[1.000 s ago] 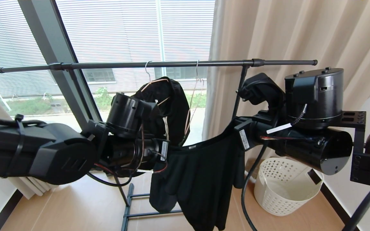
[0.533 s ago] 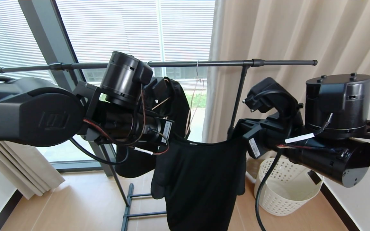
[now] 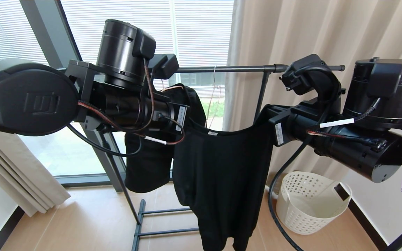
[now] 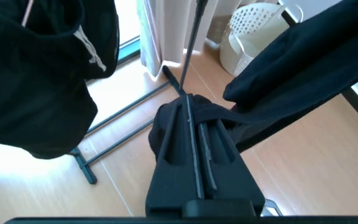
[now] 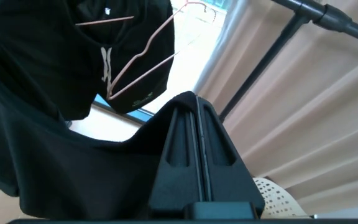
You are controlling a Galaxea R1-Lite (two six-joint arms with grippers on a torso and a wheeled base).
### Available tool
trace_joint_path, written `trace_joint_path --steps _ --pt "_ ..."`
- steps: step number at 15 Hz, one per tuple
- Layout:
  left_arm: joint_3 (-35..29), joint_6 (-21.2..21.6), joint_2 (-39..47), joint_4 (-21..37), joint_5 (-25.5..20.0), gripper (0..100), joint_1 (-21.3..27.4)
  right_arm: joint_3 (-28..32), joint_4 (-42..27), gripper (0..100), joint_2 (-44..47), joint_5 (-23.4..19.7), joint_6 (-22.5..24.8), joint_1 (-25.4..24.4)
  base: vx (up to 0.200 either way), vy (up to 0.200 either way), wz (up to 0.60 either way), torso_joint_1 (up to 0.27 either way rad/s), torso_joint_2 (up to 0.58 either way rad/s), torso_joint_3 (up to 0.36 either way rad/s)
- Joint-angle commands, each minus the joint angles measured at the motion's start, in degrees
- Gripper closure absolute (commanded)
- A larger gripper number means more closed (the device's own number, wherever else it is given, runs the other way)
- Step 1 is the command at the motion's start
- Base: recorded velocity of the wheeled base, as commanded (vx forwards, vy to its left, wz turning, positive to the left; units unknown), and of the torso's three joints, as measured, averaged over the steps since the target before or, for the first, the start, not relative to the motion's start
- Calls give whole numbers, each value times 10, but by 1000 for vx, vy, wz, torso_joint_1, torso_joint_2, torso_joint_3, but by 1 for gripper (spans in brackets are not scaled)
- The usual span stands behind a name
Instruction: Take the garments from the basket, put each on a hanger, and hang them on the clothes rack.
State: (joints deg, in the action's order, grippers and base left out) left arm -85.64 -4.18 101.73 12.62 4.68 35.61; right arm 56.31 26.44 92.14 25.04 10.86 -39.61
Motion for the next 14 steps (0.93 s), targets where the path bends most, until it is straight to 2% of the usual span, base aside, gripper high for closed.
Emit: trace_joint_path --steps 1,5,7,9,10,11,12,14 --pt "-10 -18 3 -2 0 100 -5 0 -1 100 4 -1 0 7 0 0 0 0 0 0" --pt "-23 -55 3 -2 -2 100 -5 -3 -1 100 11 -1 1 8 0 0 0 0 0 0" --pt "-17 -60 5 -2 -12 100 -4 -9 -2 100 9 -1 2 8 0 0 0 0 0 0" --pt "-23 -71 15 -5 -25 100 -5 -42 -18 100 -19 -6 32 8 0 0 0 0 0 0" --pt "-30 -69 21 -13 -36 100 -5 -66 -29 100 -42 -17 67 5 0 0 0 0 0 0" --pt "-30 -69 21 -13 -36 100 -5 -66 -29 100 -42 -17 67 5 0 0 0 0 0 0" --pt "-59 -70 36 -16 -53 100 -4 -87 -74 100 -70 -51 94 -42 0 0 0 0 0 0" --pt "-72 -71 45 -19 -71 100 -3 -84 -125 100 -83 -54 80 -96 0 0 0 0 0 0"
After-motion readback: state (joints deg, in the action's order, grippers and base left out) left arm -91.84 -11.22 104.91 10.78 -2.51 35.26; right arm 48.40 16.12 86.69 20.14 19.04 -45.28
